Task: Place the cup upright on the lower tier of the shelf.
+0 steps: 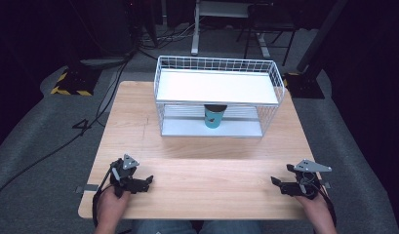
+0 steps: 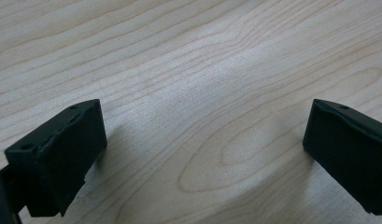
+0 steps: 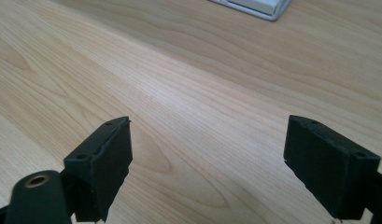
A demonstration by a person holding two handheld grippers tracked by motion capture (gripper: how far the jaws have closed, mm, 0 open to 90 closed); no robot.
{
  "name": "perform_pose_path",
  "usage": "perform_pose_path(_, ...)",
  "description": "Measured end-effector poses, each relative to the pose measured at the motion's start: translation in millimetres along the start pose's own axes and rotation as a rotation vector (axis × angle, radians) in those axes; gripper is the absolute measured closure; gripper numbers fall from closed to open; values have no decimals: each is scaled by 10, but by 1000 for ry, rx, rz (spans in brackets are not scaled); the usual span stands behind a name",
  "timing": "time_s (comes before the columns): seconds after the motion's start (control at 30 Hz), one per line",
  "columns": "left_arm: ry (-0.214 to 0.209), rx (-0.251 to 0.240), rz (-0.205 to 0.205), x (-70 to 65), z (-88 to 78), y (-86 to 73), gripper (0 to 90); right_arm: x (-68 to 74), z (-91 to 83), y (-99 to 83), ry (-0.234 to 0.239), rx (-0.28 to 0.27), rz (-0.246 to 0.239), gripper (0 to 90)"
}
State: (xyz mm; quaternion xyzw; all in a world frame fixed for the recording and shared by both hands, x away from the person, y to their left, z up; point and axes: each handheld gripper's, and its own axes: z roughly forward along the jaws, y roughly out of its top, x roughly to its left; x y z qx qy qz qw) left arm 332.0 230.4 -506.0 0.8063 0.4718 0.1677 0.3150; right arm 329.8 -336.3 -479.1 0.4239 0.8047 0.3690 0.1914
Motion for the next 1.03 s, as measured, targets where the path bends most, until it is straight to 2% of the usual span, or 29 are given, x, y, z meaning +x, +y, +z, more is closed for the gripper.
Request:
perform_pose_path(0.27, 2, -1, 2, -2, 5, 6, 0, -55, 115, -115, -19, 33, 22, 162)
perform_pose_path(0.43, 2, 0, 3, -2, 5, 6, 0, -46, 152, -140, -41, 40, 7, 158)
perform_pose_path(0.5, 2, 0, 3, -2, 5, 6, 0, -49, 172, -146, -35, 56, 0, 149)
perform_pose_path(0.63, 2, -1, 2, -3, 6, 6, 0, -51, 192, -161, -30, 42, 8, 128)
perform_pose_path(0.7, 0, 1, 3, -1, 4, 7, 0, -34, 213, -157, -21, 47, 5, 80)
perform_pose_path(1.03, 2, -1, 2, -3, 6, 6, 0, -35, 216, -156, -20, 49, 0, 75)
